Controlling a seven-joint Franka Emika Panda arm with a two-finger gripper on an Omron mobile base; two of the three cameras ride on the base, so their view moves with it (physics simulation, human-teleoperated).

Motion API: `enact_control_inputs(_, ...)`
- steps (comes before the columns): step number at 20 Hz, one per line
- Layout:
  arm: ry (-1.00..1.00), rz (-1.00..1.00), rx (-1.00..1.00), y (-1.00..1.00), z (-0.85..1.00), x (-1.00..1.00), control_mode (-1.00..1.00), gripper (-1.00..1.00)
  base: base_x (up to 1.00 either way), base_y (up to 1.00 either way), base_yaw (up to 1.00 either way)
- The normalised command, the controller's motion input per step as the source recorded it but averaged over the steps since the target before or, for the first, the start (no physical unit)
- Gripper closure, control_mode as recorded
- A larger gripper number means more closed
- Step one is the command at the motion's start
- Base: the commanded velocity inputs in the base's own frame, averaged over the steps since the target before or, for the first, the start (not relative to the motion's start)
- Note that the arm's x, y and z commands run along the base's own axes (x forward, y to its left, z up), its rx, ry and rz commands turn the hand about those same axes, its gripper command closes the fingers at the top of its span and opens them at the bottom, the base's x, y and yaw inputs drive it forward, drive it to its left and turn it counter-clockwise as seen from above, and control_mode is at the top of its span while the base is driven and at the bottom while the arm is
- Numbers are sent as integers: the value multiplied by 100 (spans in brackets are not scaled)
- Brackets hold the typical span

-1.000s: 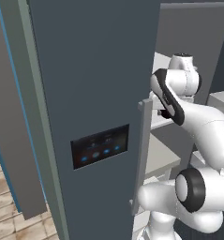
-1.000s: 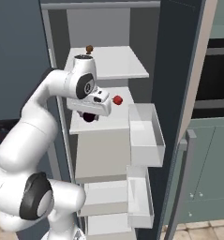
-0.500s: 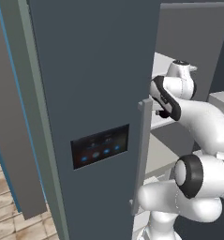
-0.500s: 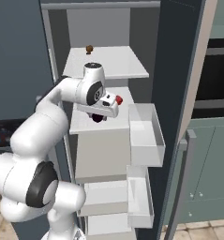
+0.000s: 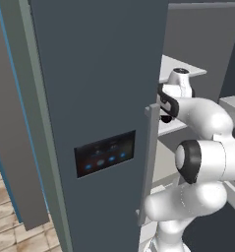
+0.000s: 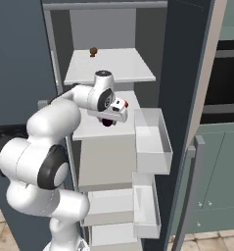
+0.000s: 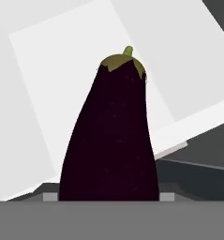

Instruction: Transport the chicken drumstick and eggplant to the fridge. Place the chicken drumstick on the rack containing meat and place the eggplant on the rack containing the vegetable, ensuring meats and vegetables are on different racks.

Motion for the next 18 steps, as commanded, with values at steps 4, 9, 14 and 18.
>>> enact_control_inputs(4,0,0,0,-16,-28,31,-100,100,0,0,0)
enact_control_inputs(9,0,0,0,-4,-20,26,-100,100,0,0,0)
enact_control_inputs(14,0,0,0,-7,-14,29,-100,100,0,0,0)
enact_control_inputs(18,0,0,0,-9,-19,24,-100,100,0,0,0)
